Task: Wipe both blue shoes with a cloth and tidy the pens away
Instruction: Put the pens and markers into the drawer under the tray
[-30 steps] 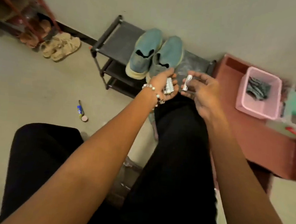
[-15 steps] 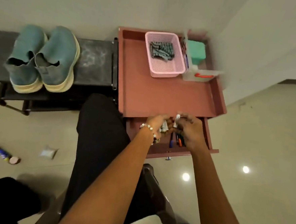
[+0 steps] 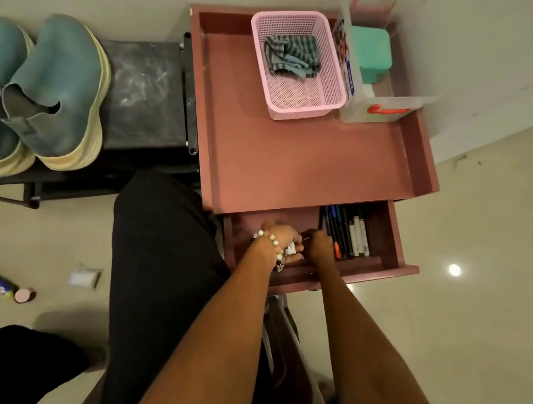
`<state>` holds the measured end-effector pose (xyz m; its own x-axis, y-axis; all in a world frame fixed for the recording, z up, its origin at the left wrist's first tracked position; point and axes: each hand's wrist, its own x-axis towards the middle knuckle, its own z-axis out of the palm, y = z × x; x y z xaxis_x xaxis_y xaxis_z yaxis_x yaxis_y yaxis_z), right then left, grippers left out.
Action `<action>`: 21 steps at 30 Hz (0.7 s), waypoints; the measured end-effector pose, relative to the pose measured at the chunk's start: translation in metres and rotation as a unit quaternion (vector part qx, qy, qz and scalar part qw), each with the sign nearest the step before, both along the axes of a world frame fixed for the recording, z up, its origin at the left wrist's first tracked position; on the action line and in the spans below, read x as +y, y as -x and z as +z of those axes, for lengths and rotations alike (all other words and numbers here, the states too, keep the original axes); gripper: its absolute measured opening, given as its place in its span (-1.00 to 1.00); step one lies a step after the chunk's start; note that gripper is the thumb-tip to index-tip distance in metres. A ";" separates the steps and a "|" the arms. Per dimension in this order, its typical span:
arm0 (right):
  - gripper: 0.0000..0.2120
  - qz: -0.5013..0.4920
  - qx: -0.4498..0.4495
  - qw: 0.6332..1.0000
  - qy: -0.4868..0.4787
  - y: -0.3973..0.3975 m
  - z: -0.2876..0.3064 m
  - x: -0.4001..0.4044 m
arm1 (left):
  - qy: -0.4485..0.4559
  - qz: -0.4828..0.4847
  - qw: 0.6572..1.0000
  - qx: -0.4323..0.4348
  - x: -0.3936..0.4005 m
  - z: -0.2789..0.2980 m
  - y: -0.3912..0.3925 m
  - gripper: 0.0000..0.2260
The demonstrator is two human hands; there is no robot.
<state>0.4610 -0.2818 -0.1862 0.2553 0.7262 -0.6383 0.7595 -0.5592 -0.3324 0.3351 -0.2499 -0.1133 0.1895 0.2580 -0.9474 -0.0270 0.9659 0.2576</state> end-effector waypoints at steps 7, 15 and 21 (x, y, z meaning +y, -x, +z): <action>-0.74 0.035 -0.134 0.989 0.044 -0.022 -0.019 0.006 | 0.002 0.007 1.000 0.008 0.009 -0.017 -0.008 -0.84; -0.75 -0.132 0.001 0.991 -0.037 -0.037 0.014 0.013 | 0.000 0.019 0.999 0.041 0.015 -0.027 -0.012 -0.83; -0.66 -0.202 0.403 0.893 0.009 -0.023 0.063 0.005 | -0.017 -0.003 0.999 0.043 0.010 -0.024 -0.015 -0.91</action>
